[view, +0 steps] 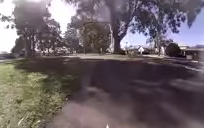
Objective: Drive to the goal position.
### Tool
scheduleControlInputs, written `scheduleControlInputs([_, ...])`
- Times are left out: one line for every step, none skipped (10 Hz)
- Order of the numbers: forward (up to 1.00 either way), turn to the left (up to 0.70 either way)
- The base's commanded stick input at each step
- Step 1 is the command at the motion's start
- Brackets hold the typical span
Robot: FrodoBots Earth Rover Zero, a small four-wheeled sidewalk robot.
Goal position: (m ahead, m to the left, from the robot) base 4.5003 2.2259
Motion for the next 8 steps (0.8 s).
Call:
scheduleControlInputs([0.7,0.0])
scheduleControlInputs([0.7,0.0])
scheduleControlInputs([0.7,0.0])
scheduleControlInputs([0.7,0.0])
scheduleControlInputs([0.7,0.0])
scheduleControlInputs([0.7,0.0])
scheduleControlInputs([0.7,0.0])
scheduleControlInputs([0.7,0.0])
